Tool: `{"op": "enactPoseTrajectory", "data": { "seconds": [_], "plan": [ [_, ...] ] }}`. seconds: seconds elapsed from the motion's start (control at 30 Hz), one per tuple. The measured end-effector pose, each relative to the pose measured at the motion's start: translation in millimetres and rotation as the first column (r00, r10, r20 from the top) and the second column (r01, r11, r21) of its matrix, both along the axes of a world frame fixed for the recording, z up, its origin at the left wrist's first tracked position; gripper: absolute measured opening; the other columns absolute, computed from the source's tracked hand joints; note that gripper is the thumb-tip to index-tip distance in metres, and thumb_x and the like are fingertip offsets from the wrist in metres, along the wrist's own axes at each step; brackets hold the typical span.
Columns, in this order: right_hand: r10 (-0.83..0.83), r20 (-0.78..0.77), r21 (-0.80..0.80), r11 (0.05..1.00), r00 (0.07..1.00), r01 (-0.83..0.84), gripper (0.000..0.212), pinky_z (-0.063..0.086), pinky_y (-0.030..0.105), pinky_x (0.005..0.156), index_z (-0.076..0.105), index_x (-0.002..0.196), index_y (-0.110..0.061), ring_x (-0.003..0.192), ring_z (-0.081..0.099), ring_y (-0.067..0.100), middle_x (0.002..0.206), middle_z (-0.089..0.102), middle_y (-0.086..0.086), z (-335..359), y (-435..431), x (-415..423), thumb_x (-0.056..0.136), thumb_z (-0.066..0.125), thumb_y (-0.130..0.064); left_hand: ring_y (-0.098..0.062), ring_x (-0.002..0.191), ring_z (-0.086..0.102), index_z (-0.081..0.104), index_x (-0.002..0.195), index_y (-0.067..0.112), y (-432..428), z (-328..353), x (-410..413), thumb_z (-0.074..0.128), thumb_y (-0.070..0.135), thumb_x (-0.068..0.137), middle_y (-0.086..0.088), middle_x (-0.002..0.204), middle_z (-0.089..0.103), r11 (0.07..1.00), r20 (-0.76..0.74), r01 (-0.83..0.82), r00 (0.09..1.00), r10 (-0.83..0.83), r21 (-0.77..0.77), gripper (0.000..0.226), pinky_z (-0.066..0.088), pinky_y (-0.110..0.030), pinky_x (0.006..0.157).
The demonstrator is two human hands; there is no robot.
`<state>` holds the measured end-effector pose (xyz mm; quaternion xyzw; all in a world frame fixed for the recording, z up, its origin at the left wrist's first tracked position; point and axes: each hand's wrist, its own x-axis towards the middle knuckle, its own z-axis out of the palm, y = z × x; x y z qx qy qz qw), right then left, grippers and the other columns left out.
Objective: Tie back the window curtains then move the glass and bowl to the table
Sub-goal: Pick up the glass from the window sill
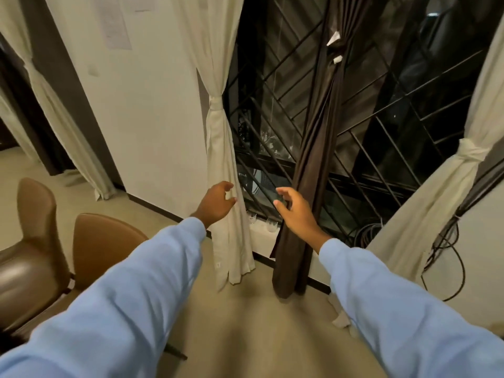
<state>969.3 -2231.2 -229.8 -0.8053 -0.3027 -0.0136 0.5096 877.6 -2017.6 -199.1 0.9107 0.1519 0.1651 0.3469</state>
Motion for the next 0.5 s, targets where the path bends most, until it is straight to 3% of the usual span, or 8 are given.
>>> {"op": "enactPoseTrajectory", "data": {
  "seconds": [0.2,0.33,0.43,0.5],
  "plan": [
    [-0.009,-0.040,-0.001,1.000,0.999,0.009,0.037,0.039,0.020,0.093,0.055,0.130,-0.019,0.123,0.052,0.011,0.133,0.057,-0.001,-11,23,24,0.095,0.064,-0.020,-0.027,0.114,0.056,0.050,0.132,0.007,21,-22,28,0.064,0.017,0.089,-0.012,0.129,0.056,0.996,-0.014,-0.017,1.000,0.015,-0.091,0.046,0.042,-0.026,0.091],
    [0.016,-0.086,-0.035,0.999,0.996,-0.019,0.051,0.039,0.012,0.090,0.054,0.131,-0.019,0.121,0.052,0.010,0.132,0.057,-0.003,-31,32,59,0.085,0.076,-0.023,-0.027,0.117,0.054,0.049,0.133,0.009,26,-42,62,0.062,0.018,0.091,-0.011,0.134,0.052,0.991,-0.020,-0.026,1.000,0.024,-0.134,0.045,0.043,-0.026,0.093],
    [0.025,-0.143,-0.069,0.997,0.989,-0.036,0.068,0.040,0.022,0.094,0.050,0.135,-0.019,0.121,0.049,0.010,0.134,0.053,-0.005,-53,43,99,0.076,0.085,-0.024,-0.028,0.122,0.050,0.048,0.133,0.010,30,-60,101,0.063,0.018,0.090,-0.012,0.137,0.046,0.988,-0.010,-0.048,0.999,0.047,-0.145,0.046,0.042,-0.036,0.102],
    [0.027,-0.187,-0.078,0.996,0.982,-0.042,0.074,0.040,0.025,0.093,0.048,0.137,-0.020,0.121,0.048,0.012,0.130,0.050,-0.008,-70,51,125,0.074,0.086,-0.022,-0.027,0.122,0.049,0.046,0.134,0.009,31,-74,126,0.062,0.018,0.090,-0.012,0.137,0.046,0.987,-0.038,-0.045,0.998,0.039,-0.152,0.047,0.041,-0.035,0.103]
  ]
}}
